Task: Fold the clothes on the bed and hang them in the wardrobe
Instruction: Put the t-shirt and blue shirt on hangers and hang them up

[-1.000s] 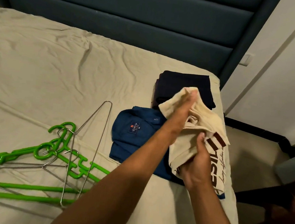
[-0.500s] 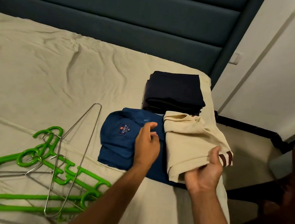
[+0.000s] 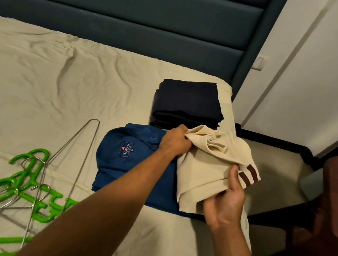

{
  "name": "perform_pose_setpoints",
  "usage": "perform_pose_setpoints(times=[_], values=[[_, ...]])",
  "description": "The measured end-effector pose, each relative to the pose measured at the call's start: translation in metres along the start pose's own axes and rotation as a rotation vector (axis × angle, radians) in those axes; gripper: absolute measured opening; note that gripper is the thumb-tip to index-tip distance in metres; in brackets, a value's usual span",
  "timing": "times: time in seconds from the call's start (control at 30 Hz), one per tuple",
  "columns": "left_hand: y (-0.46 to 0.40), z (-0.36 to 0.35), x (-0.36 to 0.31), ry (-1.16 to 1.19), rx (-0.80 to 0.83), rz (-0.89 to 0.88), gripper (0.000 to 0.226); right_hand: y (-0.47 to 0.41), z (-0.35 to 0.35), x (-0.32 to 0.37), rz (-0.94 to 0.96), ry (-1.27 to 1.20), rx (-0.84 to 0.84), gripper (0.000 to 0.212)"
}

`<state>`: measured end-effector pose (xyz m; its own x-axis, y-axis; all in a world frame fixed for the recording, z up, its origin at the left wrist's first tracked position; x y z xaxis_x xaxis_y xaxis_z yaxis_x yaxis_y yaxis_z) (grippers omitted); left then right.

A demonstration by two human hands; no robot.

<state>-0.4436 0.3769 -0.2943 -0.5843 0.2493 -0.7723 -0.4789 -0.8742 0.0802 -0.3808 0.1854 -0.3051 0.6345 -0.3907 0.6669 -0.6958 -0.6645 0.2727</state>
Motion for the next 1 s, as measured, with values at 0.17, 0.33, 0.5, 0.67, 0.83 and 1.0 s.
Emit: perform_pose_setpoints(times=[0.17, 0.33, 0.5, 0.67, 0.83, 1.0], values=[[-0.002, 0.023, 0.007, 0.366, -0.084, 0.019, 0.022, 0.001, 0.007, -0.001, -0.011, -0.024, -0.006, 0.037], [-0.001, 0.014, -0.038, -0.017, 0.022, -0.095, 0.041, 0.002, 0.011, -0.007, 0.006, -0.007, 0.0, 0.046], [0.007, -0.021, -0.066, -0.512, 0.413, -0.001, 0.071, 0.008, 0.007, -0.009, 0.006, 0.025, 0.023, 0.048], [0.001, -0.022, -0.078, -0.671, 0.315, -0.096, 0.015, 0.011, 0.005, -0.021, -0.018, 0.116, 0.073, 0.05], [-0.024, 0.027, -0.062, 0.014, -0.008, 0.014, 0.01, 0.018, -0.009, -0.011, 0.145, 0.279, 0.117, 0.06], [-0.032, 0.048, -0.024, 0.591, -0.011, 0.196, 0.003, 0.033, -0.055, -0.013, 0.311, 0.694, 0.251, 0.033]])
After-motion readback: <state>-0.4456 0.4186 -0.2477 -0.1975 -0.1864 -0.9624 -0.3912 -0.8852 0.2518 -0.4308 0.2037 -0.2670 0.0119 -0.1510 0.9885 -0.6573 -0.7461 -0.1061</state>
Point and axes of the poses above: each hand's wrist, its own y-axis away from the middle knuckle, its own z-axis out of the back of the hand, x = y × z, the point moved 9 cm from there along -y, towards the middle knuckle, and after that the axes turned 4 degrees about y, right-handed, at the moved point
